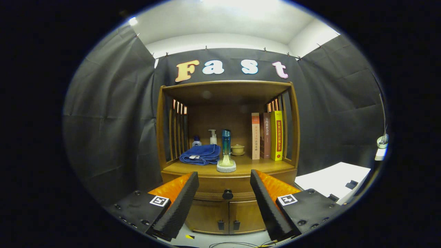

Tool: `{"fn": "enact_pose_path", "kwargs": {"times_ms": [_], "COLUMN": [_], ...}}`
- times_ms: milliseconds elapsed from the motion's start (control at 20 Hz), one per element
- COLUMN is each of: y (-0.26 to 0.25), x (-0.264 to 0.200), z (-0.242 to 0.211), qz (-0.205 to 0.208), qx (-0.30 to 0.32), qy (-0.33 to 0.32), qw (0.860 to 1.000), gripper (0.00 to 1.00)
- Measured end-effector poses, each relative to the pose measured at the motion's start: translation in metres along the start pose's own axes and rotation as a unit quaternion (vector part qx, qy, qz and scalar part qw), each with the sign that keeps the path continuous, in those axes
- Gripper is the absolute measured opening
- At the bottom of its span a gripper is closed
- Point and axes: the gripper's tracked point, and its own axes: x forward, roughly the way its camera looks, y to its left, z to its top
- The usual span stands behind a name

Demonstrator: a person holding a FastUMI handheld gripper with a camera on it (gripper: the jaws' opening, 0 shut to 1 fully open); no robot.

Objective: Pull open the drawer, take out the items inside it, and place them on the countertop above the cabinet.

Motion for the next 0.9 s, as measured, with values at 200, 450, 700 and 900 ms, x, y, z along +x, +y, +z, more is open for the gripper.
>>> {"fn": "enact_pose_path", "kwargs": {"times_ms": [200,450,700,900], "y": [-0.0008,-0.0019,-0.0016,0.0012], "x": [0.0003,-0.0005,-0.0013,-0.0028], "z": [-0.0047,-0.0013,-0.0005,0.0006], "qz": [0.003,0.002,-0.001,0.003], "qx": [0.001,-0.006,-0.009,-0.01], "qy": [0.005,0.001,0.001,-0.002], "qw": [1.0,1.0,1.0,1.0], "gripper": [0.99,0.99,0.98,0.98]}}
